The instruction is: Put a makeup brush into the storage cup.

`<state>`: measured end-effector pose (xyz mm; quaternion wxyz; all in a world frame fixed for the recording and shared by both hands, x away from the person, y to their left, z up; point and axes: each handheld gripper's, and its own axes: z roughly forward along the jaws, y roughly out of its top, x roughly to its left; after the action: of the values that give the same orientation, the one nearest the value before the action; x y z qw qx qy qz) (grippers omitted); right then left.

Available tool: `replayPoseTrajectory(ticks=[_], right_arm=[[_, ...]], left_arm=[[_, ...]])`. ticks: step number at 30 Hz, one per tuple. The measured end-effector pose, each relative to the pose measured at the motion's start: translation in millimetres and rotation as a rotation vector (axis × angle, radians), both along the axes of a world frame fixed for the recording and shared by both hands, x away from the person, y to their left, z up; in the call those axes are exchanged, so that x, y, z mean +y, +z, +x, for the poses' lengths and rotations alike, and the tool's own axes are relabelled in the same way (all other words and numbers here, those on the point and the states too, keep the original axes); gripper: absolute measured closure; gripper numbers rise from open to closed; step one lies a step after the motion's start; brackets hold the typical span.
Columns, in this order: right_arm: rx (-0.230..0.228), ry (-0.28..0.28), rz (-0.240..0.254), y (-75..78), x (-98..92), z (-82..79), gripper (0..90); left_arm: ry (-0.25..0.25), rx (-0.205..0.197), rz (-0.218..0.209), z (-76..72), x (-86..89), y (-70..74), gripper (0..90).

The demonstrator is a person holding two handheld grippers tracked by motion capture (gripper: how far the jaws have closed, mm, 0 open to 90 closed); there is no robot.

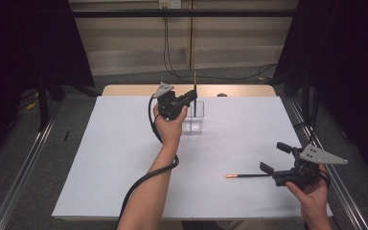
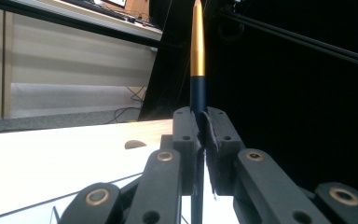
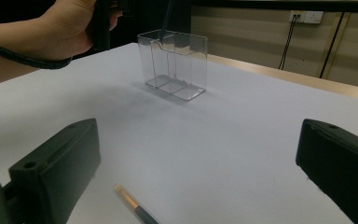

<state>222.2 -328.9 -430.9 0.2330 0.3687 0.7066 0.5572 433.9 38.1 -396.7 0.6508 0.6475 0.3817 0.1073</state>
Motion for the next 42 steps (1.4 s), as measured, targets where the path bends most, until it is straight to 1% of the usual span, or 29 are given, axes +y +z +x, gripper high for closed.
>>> replayPoseTrajectory(ticks=[2, 5, 6, 9, 12, 14, 18, 22, 23, 24, 26, 27, 30, 31, 34, 39, 42], right_arm=[[0.001, 0.000, -0.001, -0.2, 0.5, 0.2, 0.0], [0.000, 0.001, -0.001, 0.0, 1.1, 0.2, 0.0], [-0.001, 0.002, -0.002, -0.1, 1.1, 0.2, 0.0], [0.000, 0.001, -0.003, -0.3, 0.8, 0.3, 0.0], [0.001, 0.001, -0.002, -0.3, 0.7, 0.4, 0.0], [0.000, 0.002, -0.002, -0.4, 0.7, 0.5, 0.0], [-0.001, 0.003, -0.001, -0.1, 1.0, 0.1, 0.0], [0.000, 0.003, 0.000, -0.1, 0.6, 0.0, 0.0], [0.001, 0.005, 0.001, -0.1, 0.6, 0.0, 0.0], [0.000, 0.003, 0.002, -0.3, 0.9, 0.1, 0.0], [0.000, 0.005, -0.004, -0.4, 1.0, 0.2, 0.0], [0.000, 0.006, -0.006, -0.6, 1.3, 0.3, 0.0], [0.001, 0.008, -0.010, -0.6, 2.0, 0.4, 0.0], [0.002, 0.009, -0.009, -0.6, 2.1, 0.4, 0.0], [0.001, 0.010, -0.008, -0.7, 2.4, 0.4, 0.0], [0.003, 0.011, -0.010, -1.0, 2.2, 0.5, 0.0], [0.001, 0.011, -0.010, -0.9, 2.0, 0.5, 0.0]], left_arm=[[-0.001, 0.000, 0.005, 0.8, -0.6, -0.1, 83.6], [0.008, 0.002, -0.002, 2.2, -1.8, -0.7, 83.6], [0.008, 0.000, 0.007, 2.7, -2.0, -1.1, 83.6], [0.009, -0.005, 0.011, 3.7, -3.9, -1.7, 83.6], [0.016, -0.003, -0.007, 4.4, -5.5, -1.2, 83.6], [0.014, -0.007, 0.007, 5.2, -5.4, -0.6, 83.6], [0.017, -0.011, 0.003, 6.3, -7.9, -0.3, 83.6], [0.027, -0.015, 0.014, 8.1, -9.1, -1.8, 83.6], [0.023, -0.018, 0.033, 9.0, -8.0, -2.5, 83.6], [0.033, -0.012, 0.018, 9.4, -8.9, -2.8, 83.6], [0.039, -0.013, 0.013, 10.6, -9.3, -4.0, 83.6], [0.036, -0.012, 0.022, 11.2, -8.8, -4.4, 83.6], [0.040, -0.011, 0.021, 13.2, -9.6, -5.8, 83.6], [0.039, -0.011, 0.029, 14.0, -9.0, -6.3, 83.6], [0.045, -0.009, 0.029, 15.9, -9.6, -7.7, 83.6], [0.060, -0.017, 0.045, 18.2, -9.7, -9.7, 83.6], [0.065, -0.014, 0.049, 19.4, -9.5, -11.7, 83.6]])
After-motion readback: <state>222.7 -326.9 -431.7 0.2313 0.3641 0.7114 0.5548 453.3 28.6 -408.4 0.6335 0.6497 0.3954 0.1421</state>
